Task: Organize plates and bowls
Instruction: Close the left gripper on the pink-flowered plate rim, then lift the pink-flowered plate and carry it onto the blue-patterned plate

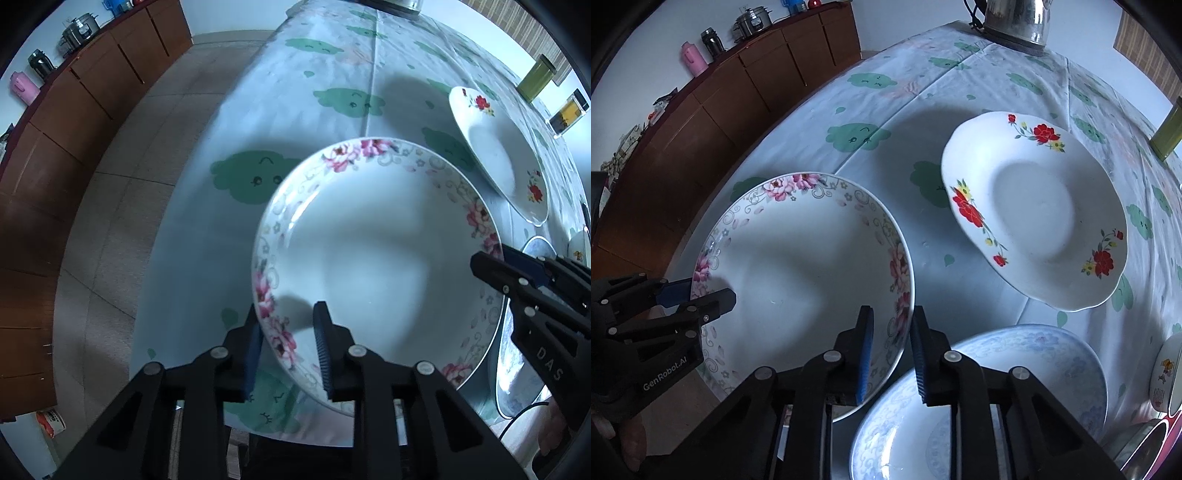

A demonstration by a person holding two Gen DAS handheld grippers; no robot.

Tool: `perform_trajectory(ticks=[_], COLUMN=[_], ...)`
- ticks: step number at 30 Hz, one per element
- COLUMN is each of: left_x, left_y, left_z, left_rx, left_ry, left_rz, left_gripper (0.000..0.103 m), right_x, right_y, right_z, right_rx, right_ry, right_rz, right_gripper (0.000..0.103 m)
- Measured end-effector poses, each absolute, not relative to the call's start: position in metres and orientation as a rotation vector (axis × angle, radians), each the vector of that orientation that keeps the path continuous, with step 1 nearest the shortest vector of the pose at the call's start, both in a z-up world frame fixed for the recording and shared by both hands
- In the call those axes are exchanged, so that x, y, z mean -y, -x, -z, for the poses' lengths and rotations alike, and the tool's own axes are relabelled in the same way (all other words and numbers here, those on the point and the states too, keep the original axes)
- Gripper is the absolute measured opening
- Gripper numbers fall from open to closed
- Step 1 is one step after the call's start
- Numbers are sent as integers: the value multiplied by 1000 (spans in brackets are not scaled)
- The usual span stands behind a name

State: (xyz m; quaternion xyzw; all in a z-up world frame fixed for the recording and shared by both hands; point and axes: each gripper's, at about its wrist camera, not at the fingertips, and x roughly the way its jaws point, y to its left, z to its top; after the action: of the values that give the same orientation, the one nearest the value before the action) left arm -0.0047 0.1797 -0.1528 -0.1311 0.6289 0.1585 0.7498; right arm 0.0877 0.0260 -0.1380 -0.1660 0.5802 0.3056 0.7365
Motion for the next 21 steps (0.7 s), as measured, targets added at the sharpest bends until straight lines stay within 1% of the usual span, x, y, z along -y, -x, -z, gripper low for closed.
perform_trajectory(ticks=[9, 15, 21], left_x=[-182, -168, -167], left_y=[2, 7, 10], left_z=[145, 135, 135], left_rx=[-1365, -1336, -1328], left_ry=[274, 235, 234], left_rz=[-357, -367, -374], left_gripper=[24, 22, 22], right_x=[-24, -22, -19], right_y=[-85, -84, -81], right_z=[135, 131, 127], right_rx=[-1277, -1270, -1259], right_ry=[355, 354, 345], right_rz=[-675, -672, -683], right_gripper=[22, 22, 22])
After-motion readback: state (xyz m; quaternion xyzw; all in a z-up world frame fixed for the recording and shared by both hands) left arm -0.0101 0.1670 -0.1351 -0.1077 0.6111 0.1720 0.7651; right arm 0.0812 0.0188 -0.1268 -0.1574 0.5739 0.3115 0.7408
